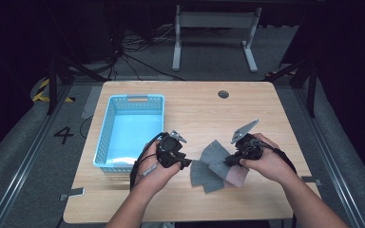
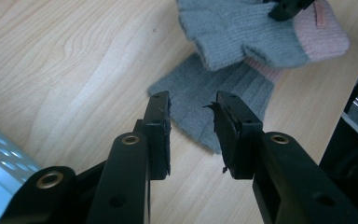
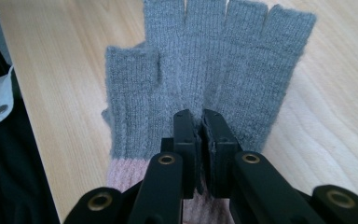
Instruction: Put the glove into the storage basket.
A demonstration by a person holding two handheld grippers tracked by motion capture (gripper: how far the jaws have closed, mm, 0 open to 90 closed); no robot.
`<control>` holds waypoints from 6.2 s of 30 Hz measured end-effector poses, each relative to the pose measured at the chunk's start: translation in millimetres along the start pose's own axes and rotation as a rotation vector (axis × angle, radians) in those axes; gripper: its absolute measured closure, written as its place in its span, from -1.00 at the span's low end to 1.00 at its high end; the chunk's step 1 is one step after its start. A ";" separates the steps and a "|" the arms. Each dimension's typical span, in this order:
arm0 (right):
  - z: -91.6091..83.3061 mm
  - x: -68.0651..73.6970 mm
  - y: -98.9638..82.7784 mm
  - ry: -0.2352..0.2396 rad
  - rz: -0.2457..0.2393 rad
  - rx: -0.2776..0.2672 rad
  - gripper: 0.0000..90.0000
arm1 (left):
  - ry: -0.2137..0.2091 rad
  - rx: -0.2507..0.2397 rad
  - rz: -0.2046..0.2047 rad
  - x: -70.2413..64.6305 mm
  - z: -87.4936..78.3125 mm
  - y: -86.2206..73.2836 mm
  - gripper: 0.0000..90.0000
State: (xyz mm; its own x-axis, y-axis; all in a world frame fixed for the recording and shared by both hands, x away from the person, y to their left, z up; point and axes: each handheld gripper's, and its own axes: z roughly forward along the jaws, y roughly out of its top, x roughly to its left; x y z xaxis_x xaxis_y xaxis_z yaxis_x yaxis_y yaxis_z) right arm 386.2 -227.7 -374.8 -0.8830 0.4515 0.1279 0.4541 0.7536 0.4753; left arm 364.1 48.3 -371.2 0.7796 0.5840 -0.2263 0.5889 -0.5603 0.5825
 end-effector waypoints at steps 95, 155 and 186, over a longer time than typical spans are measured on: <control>13.7 3.3 -75.0 -0.066 0.122 0.141 0.64 | -0.081 0.247 0.132 -4.7 75.4 0.0 0.54; -12.9 11.8 -51.9 -0.121 0.109 0.006 0.93 | -0.033 0.212 0.131 -21.8 40.7 -2.4 0.98; 5.2 -5.8 -43.2 -0.163 0.120 0.005 0.93 | -0.091 0.289 0.147 -31.0 49.2 -12.2 0.99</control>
State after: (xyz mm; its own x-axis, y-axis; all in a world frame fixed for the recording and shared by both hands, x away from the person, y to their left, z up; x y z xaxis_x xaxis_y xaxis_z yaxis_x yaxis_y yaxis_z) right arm 372.3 -260.4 -400.6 -0.7921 0.6091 0.0408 0.5558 0.6920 0.4607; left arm 343.3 8.1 -409.7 0.8689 0.4367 -0.2328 0.4945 -0.7857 0.3718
